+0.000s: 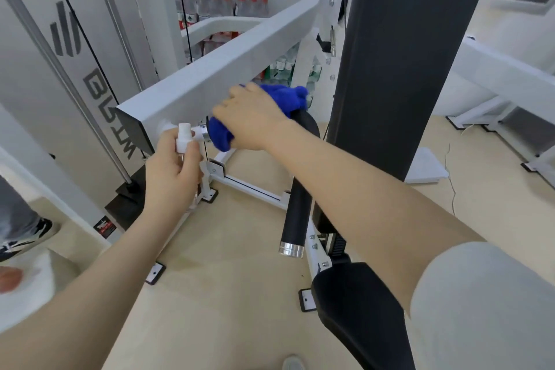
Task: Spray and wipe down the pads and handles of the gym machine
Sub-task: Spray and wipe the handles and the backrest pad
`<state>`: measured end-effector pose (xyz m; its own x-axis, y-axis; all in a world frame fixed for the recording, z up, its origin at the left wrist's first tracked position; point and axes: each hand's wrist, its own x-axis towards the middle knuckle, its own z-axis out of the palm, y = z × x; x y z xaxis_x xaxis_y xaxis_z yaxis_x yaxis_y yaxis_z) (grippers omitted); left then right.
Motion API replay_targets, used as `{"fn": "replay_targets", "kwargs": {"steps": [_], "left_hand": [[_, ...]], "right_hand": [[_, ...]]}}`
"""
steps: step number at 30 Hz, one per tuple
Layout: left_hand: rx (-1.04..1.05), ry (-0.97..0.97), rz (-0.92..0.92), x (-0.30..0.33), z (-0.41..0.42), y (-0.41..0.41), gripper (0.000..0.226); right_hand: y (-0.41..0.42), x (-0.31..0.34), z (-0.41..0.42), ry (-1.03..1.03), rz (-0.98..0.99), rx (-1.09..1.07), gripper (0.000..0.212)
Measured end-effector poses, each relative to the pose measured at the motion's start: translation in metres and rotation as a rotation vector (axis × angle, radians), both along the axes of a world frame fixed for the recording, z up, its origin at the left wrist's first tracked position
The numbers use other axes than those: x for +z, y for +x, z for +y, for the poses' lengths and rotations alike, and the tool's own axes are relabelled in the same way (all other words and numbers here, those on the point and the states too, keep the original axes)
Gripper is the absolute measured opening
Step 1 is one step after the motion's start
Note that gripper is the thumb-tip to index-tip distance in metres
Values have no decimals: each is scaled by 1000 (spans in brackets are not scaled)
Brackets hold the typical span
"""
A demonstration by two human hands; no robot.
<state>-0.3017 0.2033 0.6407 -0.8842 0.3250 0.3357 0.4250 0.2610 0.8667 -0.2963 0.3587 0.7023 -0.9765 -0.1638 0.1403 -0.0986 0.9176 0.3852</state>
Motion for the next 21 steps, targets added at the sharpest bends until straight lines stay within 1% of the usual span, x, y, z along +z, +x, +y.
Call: {"fn": "replay_targets", "kwargs": {"steps": [2, 4, 5, 6, 7, 9, 10, 11, 12, 14, 15, 18, 19, 21], "left_hand": [[-56, -32, 17, 2, 0, 5, 7], [-121, -78, 43, 3, 2, 13, 13], [-150, -90, 47, 4, 4, 18, 15], [-170, -89, 40, 5, 7, 22, 17], [-189, -80, 29, 7, 11, 28, 18], [-227, -48, 3, 16, 23, 39, 22], [-247, -26, -3, 22, 30, 43, 22], [-271, -3, 2, 29, 37, 47, 22], [-291, 20, 16, 38, 45, 51, 20], [-320, 53, 61, 57, 57, 57, 14], [-331, 54, 90, 67, 63, 59, 13], [-352, -22, 173, 87, 85, 63, 16], [-379, -63, 191, 89, 91, 63, 17], [-375, -114, 210, 88, 108, 72, 18]], "right_hand": [[12, 7, 14, -17, 25, -91, 18], [26, 13, 31, -89, 0, -180, 19], [36, 17, 41, -168, -24, -236, 20], [45, 19, 50, -297, -56, -303, 21], [58, 20, 60, -513, -92, -372, 21], [84, 17, 67, -1133, -147, -478, 17], [92, 12, 68, -1385, -154, -502, 17], [97, 5, 69, -1549, -148, -510, 18], [100, 0, 72, -1634, -140, -502, 19], [100, -7, 78, -1669, -170, -487, 25], [100, -7, 82, -1664, -216, -496, 31], [102, -2, 108, -1595, -420, -549, 49], [104, -3, 115, -1598, -443, -574, 54], [110, -6, 135, -1639, -384, -651, 56]]}}
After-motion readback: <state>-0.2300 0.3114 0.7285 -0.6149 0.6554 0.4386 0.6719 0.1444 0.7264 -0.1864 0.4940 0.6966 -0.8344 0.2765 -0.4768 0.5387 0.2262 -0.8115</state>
